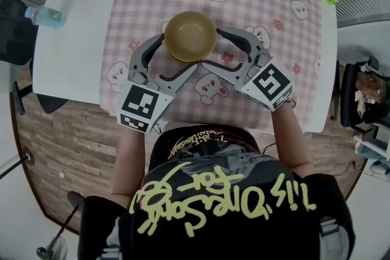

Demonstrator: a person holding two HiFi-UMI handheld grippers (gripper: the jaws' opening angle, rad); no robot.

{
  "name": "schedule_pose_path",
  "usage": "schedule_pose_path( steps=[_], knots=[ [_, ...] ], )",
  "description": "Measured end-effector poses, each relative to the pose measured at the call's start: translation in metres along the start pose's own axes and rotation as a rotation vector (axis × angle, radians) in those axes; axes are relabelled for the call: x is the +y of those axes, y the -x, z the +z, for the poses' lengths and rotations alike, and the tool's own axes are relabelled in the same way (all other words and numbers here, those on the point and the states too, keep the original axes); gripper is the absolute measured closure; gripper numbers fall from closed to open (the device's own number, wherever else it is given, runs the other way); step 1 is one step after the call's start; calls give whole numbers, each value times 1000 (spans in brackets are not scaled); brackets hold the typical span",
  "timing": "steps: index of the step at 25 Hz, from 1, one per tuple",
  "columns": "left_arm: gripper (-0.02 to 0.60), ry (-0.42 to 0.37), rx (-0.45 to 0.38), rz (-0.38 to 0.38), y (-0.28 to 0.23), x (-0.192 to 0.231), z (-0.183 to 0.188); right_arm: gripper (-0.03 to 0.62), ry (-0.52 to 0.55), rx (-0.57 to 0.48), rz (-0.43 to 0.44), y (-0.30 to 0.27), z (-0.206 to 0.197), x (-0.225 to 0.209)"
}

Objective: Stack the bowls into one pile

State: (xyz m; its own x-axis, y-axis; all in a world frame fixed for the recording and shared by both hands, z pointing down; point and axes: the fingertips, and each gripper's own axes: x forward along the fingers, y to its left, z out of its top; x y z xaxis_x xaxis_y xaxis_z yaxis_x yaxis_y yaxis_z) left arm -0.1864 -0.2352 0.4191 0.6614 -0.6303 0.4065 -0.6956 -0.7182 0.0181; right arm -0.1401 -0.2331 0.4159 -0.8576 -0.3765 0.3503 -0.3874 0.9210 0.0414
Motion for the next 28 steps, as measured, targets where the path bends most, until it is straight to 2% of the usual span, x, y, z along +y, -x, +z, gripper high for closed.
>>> schedule_pose_path(
  steps=[19, 28],
  knots=[
    [183, 15, 54, -10, -9, 0, -18, 279, -22, 46, 9, -7, -20, 0],
    [181, -23, 67, 7, -10, 1, -21, 279, -16, 65, 6, -10, -25, 1]
  ],
)
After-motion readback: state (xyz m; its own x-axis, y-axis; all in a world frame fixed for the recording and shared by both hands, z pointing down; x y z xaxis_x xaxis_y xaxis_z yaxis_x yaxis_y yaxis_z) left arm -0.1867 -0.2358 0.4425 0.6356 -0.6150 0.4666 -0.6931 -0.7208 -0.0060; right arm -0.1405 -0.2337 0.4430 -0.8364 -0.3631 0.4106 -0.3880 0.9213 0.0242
